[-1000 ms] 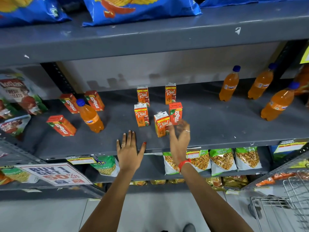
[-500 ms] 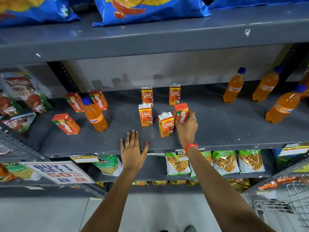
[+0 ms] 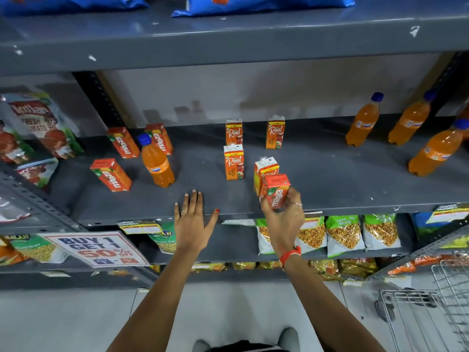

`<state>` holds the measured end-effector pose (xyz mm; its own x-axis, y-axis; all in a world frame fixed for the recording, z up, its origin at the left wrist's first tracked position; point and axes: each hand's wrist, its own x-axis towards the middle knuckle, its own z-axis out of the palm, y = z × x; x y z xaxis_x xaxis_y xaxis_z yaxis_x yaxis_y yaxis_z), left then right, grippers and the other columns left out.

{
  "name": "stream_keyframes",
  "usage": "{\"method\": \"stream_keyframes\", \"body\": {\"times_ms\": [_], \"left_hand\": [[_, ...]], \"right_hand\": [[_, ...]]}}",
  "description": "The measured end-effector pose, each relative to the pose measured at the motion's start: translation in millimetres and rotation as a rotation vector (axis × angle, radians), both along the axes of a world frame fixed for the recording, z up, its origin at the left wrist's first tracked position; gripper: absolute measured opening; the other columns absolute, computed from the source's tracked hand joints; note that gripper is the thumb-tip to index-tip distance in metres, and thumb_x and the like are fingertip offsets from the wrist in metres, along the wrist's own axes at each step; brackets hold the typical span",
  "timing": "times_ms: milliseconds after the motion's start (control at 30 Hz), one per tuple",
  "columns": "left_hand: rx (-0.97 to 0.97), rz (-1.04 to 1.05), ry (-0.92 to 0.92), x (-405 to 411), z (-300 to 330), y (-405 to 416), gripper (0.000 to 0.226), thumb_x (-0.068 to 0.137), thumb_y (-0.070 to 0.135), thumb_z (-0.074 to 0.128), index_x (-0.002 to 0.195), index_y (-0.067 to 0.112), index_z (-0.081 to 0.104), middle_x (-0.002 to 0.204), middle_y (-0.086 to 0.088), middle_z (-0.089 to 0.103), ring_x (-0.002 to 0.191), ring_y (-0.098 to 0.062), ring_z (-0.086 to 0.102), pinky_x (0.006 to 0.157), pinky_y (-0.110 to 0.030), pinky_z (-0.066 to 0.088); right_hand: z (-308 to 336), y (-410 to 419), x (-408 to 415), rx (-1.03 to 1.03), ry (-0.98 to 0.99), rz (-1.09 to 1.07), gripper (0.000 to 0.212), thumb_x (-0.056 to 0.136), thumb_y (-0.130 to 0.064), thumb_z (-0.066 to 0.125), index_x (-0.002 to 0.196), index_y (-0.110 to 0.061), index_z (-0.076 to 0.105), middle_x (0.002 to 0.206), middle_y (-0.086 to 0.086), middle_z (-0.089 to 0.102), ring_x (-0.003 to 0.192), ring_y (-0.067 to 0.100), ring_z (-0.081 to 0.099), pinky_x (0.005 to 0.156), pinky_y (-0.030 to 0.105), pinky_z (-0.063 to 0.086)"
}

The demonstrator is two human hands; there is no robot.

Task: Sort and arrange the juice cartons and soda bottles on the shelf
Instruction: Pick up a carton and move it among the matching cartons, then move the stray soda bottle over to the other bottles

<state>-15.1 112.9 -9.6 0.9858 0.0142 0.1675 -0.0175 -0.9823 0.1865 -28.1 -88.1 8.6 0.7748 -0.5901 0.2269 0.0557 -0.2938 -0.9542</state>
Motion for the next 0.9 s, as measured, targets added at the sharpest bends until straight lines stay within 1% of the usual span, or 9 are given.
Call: {"method": "stream_keyframes", "body": {"times_ms": [133, 233, 333, 467, 600, 767, 833, 900], "left_hand": [[0.002, 0.049, 0.005, -4, 1, 38, 0.069, 0.09, 0.055, 0.029, 0.142, 0.01, 0.023, 0.153, -0.009, 0.026, 0.142, -0.026, 0.018, 0.116, -0.048, 0.006], [-0.015, 0.096, 0.012, -3, 0, 70, 0.068, 0.09, 0.054, 0.03, 0.142, 0.011, 0.021, 0.153, -0.008, 0.024, 0.143, -0.026, 0.016, 0.116, -0.047, 0.005], [-0.072, 0.143, 0.004, 2, 1, 104, 0.067, 0.089, 0.051, 0.036, 0.142, 0.01, 0.024, 0.153, -0.009, 0.025, 0.142, -0.025, 0.016, 0.116, -0.047, 0.005], [-0.059, 0.146, 0.018, 10, 1, 140, 0.068, 0.089, 0.052, 0.034, 0.142, 0.011, 0.021, 0.154, -0.008, 0.023, 0.143, -0.025, 0.015, 0.117, -0.049, 0.004], [-0.053, 0.119, -0.008, 11, -5, 151, 0.074, 0.085, 0.059, 0.021, 0.142, 0.013, 0.021, 0.153, -0.006, 0.025, 0.143, -0.024, 0.015, 0.116, -0.046, -0.002], [-0.057, 0.103, -0.02, 13, -10, 153, 0.071, 0.088, 0.057, 0.028, 0.142, 0.013, 0.019, 0.153, -0.005, 0.025, 0.143, -0.023, 0.015, 0.116, -0.046, 0.001], [-0.067, 0.095, -0.031, 13, -11, 154, 0.07, 0.088, 0.057, 0.028, 0.142, 0.013, 0.021, 0.153, -0.006, 0.026, 0.142, -0.024, 0.016, 0.116, -0.046, 0.002], [-0.079, 0.089, -0.04, 12, -12, 155, 0.07, 0.088, 0.057, 0.027, 0.142, 0.013, 0.022, 0.153, -0.005, 0.027, 0.142, -0.024, 0.017, 0.116, -0.045, 0.001]], "right_hand": [[2, 50, 3, -0.067, -0.008, 0.082, 0.048, 0.066, -0.045, 0.076, 0.104, -0.028, 0.052, 0.092, -0.004, 0.07, 0.081, 0.009, 0.066, 0.074, 0.021, 0.05], [8, 88, 22, -0.085, 0.009, 0.155, 0.049, 0.066, -0.043, 0.076, 0.106, -0.024, 0.054, 0.094, 0.001, 0.071, 0.085, 0.016, 0.066, 0.078, 0.029, 0.051], [13, 125, 43, -0.082, 0.022, 0.218, 0.05, 0.067, -0.039, 0.078, 0.107, -0.018, 0.055, 0.097, 0.005, 0.071, 0.088, 0.021, 0.067, 0.08, 0.031, 0.052], [20, 164, 68, -0.043, -0.01, 0.252, 0.049, 0.068, -0.034, 0.078, 0.107, -0.016, 0.055, 0.101, 0.008, 0.07, 0.089, 0.021, 0.066, 0.082, 0.034, 0.054], [25, 188, 92, -0.067, 0.009, 0.239, 0.051, 0.07, -0.029, 0.078, 0.111, -0.013, 0.053, 0.106, 0.011, 0.068, 0.094, 0.024, 0.065, 0.085, 0.035, 0.053], [13, 191, 95, -0.051, 0.051, 0.21, 0.049, 0.073, -0.029, 0.076, 0.112, -0.016, 0.05, 0.11, 0.011, 0.065, 0.098, 0.026, 0.063, 0.09, 0.041, 0.052], [15, 193, 95, -0.052, 0.072, 0.233, 0.054, 0.074, -0.029, 0.075, 0.118, -0.015, 0.047, 0.115, 0.011, 0.063, 0.103, 0.026, 0.061, 0.093, 0.046, 0.051], [20, 196, 93, -0.047, 0.075, 0.221, 0.07, 0.071, -0.033, 0.078, 0.128, -0.015, 0.04, 0.124, 0.012, 0.057, 0.113, 0.027, 0.055, 0.098, 0.045, 0.049]]}}
